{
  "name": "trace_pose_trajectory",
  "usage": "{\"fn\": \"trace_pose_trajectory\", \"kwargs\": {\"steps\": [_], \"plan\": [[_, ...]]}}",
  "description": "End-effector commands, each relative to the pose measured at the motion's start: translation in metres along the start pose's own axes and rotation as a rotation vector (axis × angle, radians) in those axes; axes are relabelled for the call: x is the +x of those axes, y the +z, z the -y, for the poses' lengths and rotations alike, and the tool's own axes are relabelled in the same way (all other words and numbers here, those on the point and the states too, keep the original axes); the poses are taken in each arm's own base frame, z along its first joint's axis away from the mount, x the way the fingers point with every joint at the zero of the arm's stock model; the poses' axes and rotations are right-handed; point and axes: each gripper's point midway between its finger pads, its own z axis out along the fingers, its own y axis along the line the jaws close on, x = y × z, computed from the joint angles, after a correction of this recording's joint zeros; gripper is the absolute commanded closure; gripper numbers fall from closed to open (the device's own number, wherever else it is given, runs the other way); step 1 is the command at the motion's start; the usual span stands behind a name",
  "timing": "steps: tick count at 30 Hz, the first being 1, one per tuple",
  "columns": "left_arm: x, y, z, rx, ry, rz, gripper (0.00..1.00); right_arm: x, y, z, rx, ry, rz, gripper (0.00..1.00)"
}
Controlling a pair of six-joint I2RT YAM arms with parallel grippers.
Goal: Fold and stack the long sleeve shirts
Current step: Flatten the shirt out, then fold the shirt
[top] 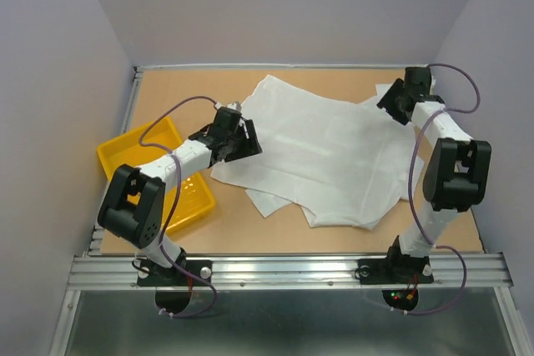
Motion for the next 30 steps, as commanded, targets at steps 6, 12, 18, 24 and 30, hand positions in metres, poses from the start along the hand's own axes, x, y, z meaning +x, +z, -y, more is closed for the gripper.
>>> {"fn": "trace_pose_trajectory", "kwargs": {"steps": [6,12,18,24,30], "plan": [[-0.02,-0.039,0.0,-0.032,0.019,0.148,0.18,0.135,-0.123,-0.066,-0.342,-0.33,-0.196,0.3],[-0.024,-0.033,-0.027,-0.156,-0.006,0.164,0.13,0.246,-0.178,-0.057,-0.378,-0.636,-0.327,0.28],[-0.02,-0.019,-0.05,-0.231,-0.04,0.156,0.12,0.305,-0.21,-0.045,-0.399,-0.764,-0.438,0.28],[-0.011,-0.01,-0.061,-0.273,-0.048,0.136,0.13,0.344,-0.228,-0.038,-0.349,-0.95,-0.465,0.28],[-0.005,0.001,-0.066,-0.292,-0.047,0.108,0.13,0.365,-0.234,-0.028,-0.293,-1.054,-0.472,0.29]]}}
